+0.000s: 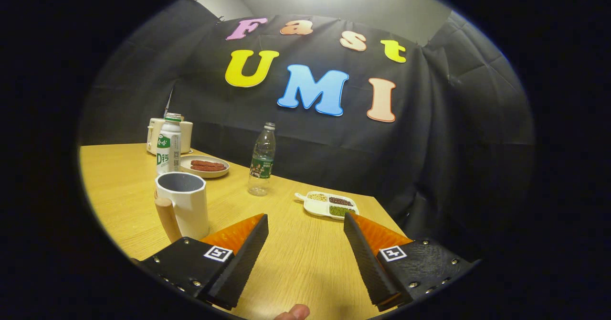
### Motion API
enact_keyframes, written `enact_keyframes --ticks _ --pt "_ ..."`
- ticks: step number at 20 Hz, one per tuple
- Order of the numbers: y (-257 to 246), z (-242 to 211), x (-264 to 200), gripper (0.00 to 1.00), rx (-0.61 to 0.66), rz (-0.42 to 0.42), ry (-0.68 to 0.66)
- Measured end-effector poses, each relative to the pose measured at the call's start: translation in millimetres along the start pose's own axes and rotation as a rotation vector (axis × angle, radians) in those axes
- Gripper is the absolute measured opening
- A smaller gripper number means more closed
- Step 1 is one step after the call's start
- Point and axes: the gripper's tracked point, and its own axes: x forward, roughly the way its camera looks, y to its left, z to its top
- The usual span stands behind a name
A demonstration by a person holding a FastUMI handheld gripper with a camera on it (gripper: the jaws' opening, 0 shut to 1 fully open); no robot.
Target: Take the bottle from table, then pour the juice into the cup, finally place the bottle on the coaster
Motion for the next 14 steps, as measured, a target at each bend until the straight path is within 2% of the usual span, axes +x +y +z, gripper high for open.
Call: enact_keyframes --ticks 8,14 --pt "-9.4 -25.0 -14.2 0.97 0.165 0.039 0.060" --pt "-31.3 -28.8 -30.9 0.96 0.168 -0.063 0.071"
